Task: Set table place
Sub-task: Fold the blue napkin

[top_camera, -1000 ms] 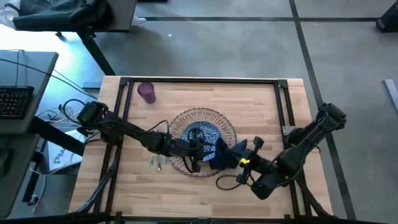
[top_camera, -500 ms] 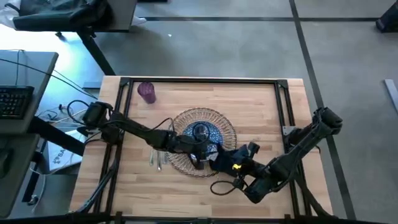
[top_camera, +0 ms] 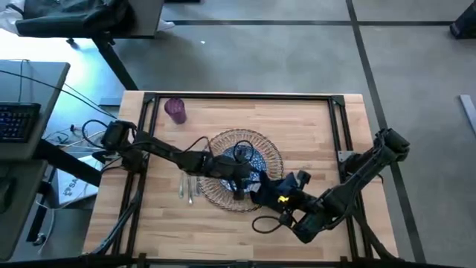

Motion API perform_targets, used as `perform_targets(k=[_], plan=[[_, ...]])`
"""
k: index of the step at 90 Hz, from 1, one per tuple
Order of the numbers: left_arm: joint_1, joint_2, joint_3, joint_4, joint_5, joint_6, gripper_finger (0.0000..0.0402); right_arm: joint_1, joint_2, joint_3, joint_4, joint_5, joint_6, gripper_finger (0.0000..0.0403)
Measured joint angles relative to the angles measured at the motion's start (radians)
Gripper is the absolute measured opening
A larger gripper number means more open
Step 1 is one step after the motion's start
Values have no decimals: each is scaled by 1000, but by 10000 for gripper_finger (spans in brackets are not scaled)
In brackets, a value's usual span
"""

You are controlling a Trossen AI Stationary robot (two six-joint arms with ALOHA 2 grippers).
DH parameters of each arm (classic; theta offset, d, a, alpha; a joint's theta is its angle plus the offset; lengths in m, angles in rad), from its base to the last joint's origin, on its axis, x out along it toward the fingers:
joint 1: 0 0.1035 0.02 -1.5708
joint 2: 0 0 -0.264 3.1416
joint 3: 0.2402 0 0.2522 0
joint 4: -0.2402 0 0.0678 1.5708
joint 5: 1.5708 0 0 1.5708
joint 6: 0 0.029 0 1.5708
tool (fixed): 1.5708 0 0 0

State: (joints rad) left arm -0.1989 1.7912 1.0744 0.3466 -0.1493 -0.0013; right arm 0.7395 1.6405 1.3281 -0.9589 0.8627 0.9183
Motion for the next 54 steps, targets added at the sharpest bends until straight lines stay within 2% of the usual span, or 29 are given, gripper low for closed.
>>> perform_targets(k=[13,40,54], plan=[[0,48,0,71,53,-22,147,0,0,0,2,0,-2,0],[1,83,0,194,52,-50,145,0,0,0,6,0,-2,0],[7,83,0,226,32,-57,102,0,0,0,7,-1,-2,0]])
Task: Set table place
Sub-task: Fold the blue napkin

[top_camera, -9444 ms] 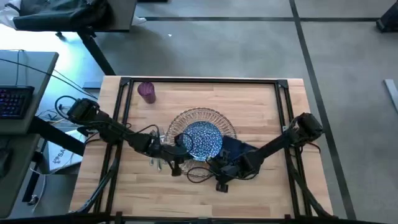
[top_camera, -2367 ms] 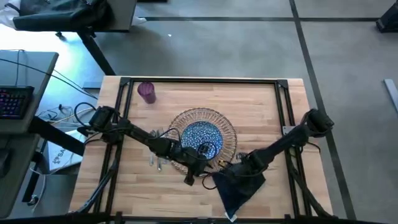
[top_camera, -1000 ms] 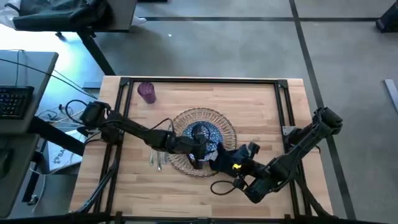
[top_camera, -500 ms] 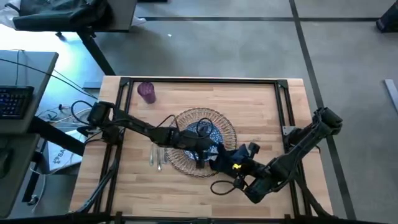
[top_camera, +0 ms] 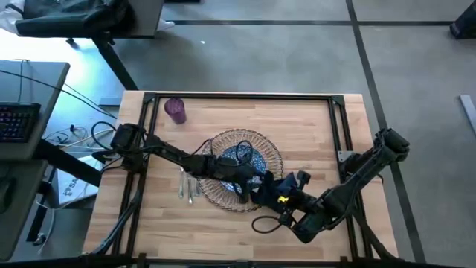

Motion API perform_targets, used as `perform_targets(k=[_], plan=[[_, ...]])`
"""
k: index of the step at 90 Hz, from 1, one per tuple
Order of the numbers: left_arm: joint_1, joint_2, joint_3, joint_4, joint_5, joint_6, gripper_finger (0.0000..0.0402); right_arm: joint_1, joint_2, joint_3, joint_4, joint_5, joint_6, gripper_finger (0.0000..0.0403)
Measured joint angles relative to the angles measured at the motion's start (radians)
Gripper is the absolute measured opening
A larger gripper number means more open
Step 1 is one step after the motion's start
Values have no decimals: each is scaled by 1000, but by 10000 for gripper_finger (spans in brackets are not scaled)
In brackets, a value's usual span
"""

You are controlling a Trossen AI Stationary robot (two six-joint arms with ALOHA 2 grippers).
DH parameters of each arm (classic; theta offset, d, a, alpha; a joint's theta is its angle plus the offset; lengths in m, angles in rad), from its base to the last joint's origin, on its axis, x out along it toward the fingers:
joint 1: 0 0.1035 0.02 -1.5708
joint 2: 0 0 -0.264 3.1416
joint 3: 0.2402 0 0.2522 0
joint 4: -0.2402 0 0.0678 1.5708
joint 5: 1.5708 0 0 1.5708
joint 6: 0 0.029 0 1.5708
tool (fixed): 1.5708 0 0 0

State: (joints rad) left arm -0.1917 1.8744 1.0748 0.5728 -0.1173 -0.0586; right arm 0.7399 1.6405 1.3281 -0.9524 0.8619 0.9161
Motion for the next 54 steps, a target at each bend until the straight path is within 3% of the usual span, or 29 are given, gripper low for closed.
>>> perform_targets(k=[15,54], plan=[[5,-5,0,2,1,39,11,0,0,0,1,-1,-2,0],[-7,-168,85,-140,-49,264,0,20,0,-1,38,54,-80,0]])
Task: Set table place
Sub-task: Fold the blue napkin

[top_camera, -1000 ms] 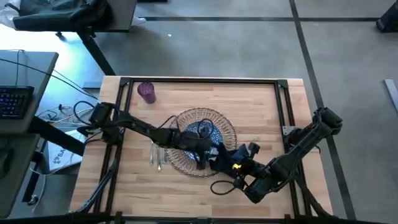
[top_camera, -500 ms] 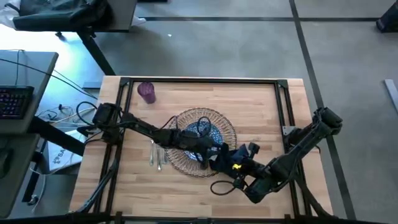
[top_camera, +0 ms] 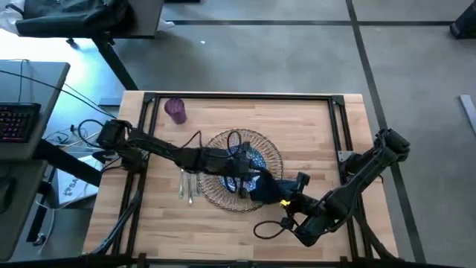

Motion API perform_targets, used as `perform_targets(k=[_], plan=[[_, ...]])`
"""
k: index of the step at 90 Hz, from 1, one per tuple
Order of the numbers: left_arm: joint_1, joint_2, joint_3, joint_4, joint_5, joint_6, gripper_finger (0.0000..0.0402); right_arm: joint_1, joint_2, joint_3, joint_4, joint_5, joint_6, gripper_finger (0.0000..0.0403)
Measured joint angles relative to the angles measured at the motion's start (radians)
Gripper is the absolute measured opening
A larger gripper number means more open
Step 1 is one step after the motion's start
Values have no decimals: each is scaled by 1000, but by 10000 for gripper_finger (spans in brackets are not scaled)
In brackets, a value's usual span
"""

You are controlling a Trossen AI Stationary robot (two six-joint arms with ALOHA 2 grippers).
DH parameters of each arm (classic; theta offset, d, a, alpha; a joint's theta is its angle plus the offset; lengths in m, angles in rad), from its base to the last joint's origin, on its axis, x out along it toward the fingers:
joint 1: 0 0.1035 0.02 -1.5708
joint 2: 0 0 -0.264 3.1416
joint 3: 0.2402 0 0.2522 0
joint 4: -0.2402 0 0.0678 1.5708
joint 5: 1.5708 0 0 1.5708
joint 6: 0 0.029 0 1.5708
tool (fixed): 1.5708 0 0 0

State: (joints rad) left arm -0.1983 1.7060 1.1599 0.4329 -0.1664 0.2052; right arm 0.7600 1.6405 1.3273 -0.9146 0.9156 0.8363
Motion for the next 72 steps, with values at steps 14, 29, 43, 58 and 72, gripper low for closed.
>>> perform_targets(k=[14,29,43,58,72], plan=[[-16,-46,45,-94,-35,86,0,0,0,0,-2,67,0,0],[-62,-108,108,-158,-68,189,0,0,1,90,-29,175,-51,0],[-134,-176,169,-246,-76,242,0,8,0,244,86,201,-328,0],[-215,-248,177,-386,-183,295,0,17,-2,303,146,155,-487,0],[-234,-255,175,-619,-376,207,0,-8,-1,210,3,142,-211,0]])
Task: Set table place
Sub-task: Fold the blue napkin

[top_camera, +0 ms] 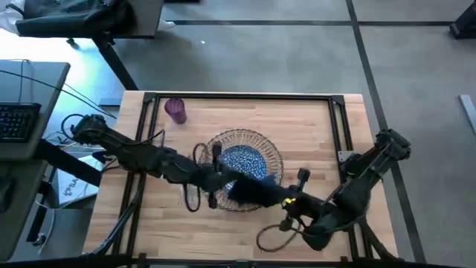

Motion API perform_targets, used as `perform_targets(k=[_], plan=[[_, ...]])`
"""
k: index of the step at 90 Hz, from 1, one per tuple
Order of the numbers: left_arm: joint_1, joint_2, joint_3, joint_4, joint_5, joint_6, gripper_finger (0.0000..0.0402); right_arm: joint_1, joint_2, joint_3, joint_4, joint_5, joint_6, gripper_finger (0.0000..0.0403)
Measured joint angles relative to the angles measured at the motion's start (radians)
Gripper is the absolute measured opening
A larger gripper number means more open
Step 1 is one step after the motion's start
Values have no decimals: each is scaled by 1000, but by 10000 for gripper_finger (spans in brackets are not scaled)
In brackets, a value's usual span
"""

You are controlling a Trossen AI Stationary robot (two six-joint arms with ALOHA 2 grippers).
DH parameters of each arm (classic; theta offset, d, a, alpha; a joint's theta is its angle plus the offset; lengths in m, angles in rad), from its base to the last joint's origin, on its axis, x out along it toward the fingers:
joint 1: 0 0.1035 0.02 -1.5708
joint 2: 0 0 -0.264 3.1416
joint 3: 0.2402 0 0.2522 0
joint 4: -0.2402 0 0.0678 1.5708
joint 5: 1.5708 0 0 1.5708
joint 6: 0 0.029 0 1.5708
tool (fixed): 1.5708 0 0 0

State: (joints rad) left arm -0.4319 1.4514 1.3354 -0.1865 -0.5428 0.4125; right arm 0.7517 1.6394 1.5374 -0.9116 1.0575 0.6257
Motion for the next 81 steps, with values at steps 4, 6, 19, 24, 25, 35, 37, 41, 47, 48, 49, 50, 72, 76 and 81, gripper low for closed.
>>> perform_targets(k=[4,6,19,24,25,35,37,41,47,48,49,50,72,76,81], plan=[[0,7,0,-51,-22,-40,0,-11,1,-35,-42,-15,97,0],[1,11,0,-78,-32,-59,0,-16,1,-49,-60,-24,140,0],[1,35,-40,-202,-161,-146,0,-47,2,-133,-102,-64,312,0],[2,35,-58,-260,-197,-195,0,-51,2,-147,-126,-64,358,0],[3,34,-61,-274,-200,-206,0,-52,2,-148,-134,-64,370,0],[20,24,-84,-400,-238,-336,1,-52,2,-148,-266,-70,559,0],[23,21,-92,-416,-243,-359,1,-51,2,-148,-300,-73,604,0],[31,16,-109,-444,-249,-391,1,-50,2,-147,-371,-90,693,0],[43,7,-139,-445,-246,-412,1,-39,2,-146,-476,-133,821,0],[44,6,-145,-443,-243,-414,1,-38,2,-146,-493,-143,842,0],[47,6,-150,-440,-239,-415,1,-37,2,-146,-510,-153,864,0],[49,6,-156,-436,-233,-417,1,-35,2,-146,-526,-163,888,0],[95,7,-395,40,122,-349,8,-16,-14,-182,-651,-436,1133,0],[103,9,-453,207,211,-341,16,-16,-14,-197,-653,-457,1150,0],[116,25,-518,414,308,-343,29,-9,-12,-216,-659,-464,1170,0]])
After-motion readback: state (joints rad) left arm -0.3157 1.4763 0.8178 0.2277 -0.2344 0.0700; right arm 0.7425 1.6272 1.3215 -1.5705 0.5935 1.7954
